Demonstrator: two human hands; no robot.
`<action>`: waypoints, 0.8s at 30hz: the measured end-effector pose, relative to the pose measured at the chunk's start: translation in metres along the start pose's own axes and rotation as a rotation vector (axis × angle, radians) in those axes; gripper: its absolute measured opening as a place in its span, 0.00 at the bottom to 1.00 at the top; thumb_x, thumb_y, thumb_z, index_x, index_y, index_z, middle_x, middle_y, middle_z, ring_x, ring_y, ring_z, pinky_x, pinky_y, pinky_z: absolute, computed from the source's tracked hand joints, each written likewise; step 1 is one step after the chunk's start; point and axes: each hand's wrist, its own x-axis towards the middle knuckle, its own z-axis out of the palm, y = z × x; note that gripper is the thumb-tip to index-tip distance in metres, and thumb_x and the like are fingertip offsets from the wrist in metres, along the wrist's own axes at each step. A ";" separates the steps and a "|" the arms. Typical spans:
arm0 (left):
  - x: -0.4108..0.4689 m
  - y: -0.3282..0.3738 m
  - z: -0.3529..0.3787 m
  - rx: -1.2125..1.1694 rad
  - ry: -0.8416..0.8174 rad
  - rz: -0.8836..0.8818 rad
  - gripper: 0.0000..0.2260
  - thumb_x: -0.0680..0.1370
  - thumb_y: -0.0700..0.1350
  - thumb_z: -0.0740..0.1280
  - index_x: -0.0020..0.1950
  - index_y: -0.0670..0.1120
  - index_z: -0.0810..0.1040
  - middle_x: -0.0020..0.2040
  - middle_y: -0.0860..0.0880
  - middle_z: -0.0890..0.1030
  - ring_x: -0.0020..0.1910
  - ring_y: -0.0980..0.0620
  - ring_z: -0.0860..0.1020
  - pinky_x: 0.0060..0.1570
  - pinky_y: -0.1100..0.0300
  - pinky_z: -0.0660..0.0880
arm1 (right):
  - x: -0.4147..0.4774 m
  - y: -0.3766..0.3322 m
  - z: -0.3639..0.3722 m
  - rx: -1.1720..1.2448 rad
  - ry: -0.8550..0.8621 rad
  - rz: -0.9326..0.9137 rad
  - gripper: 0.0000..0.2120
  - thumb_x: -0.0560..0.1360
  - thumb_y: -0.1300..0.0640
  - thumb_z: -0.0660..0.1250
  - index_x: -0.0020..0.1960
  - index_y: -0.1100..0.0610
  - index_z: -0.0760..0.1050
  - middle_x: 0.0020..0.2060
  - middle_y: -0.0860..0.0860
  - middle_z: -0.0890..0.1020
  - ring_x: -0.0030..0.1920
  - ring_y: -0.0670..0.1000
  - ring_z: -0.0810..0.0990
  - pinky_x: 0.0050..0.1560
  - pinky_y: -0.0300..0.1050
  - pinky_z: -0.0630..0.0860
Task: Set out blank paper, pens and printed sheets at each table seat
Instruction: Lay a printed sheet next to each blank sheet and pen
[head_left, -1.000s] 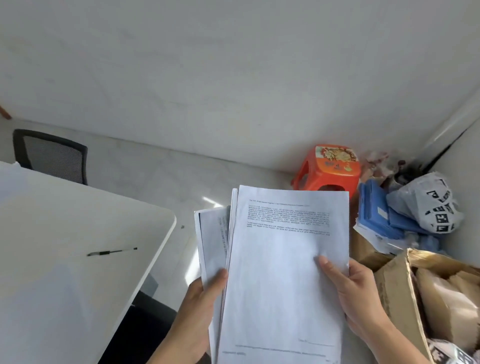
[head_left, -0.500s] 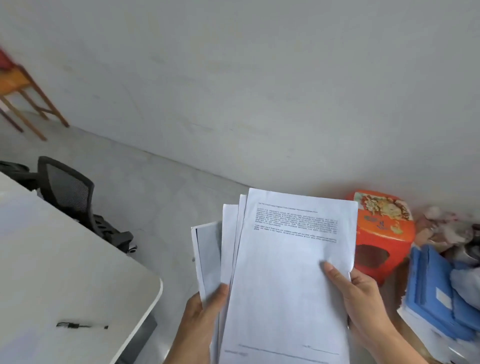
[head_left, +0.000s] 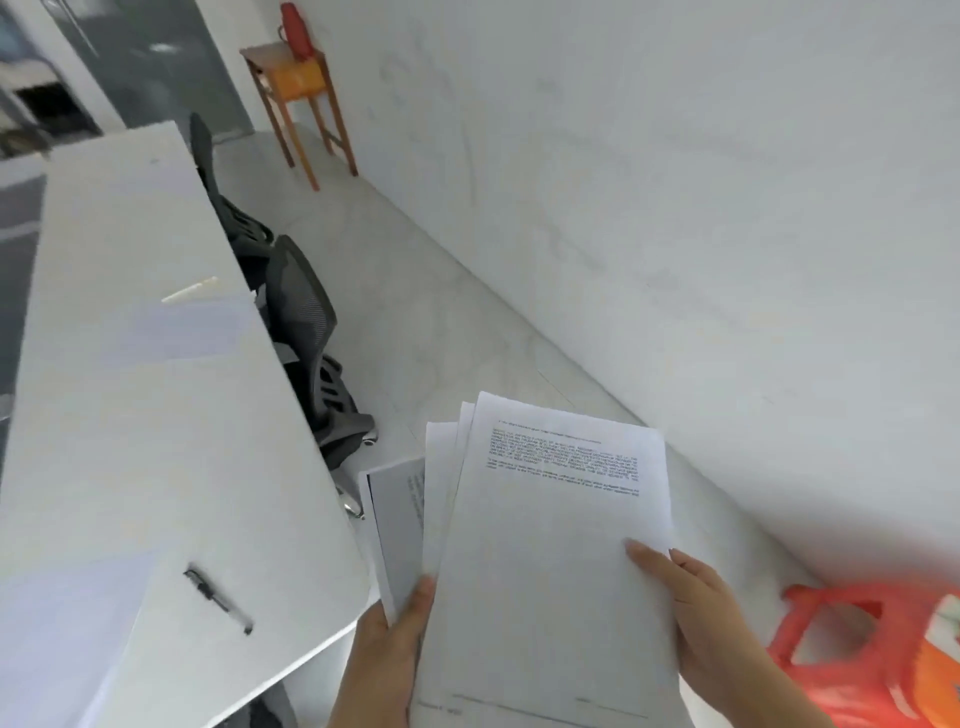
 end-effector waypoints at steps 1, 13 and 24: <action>0.014 0.009 0.002 -0.029 0.013 -0.002 0.08 0.77 0.46 0.67 0.47 0.41 0.81 0.37 0.44 0.86 0.35 0.47 0.85 0.41 0.53 0.78 | 0.013 -0.011 0.009 -0.007 -0.011 -0.009 0.11 0.74 0.61 0.68 0.51 0.66 0.82 0.48 0.64 0.85 0.45 0.63 0.85 0.51 0.60 0.81; 0.132 0.137 0.015 -0.283 0.051 0.078 0.12 0.79 0.48 0.62 0.54 0.42 0.80 0.47 0.41 0.86 0.46 0.42 0.85 0.50 0.48 0.79 | 0.176 -0.127 0.109 -0.304 -0.033 -0.178 0.09 0.78 0.60 0.66 0.49 0.66 0.81 0.43 0.61 0.87 0.41 0.61 0.86 0.44 0.55 0.83; 0.203 0.196 -0.027 -0.533 0.651 0.112 0.12 0.78 0.46 0.64 0.49 0.37 0.81 0.34 0.46 0.86 0.35 0.46 0.84 0.34 0.56 0.79 | 0.378 -0.199 0.259 -0.784 -0.382 -0.164 0.09 0.78 0.59 0.66 0.44 0.63 0.81 0.37 0.58 0.87 0.38 0.58 0.84 0.41 0.49 0.80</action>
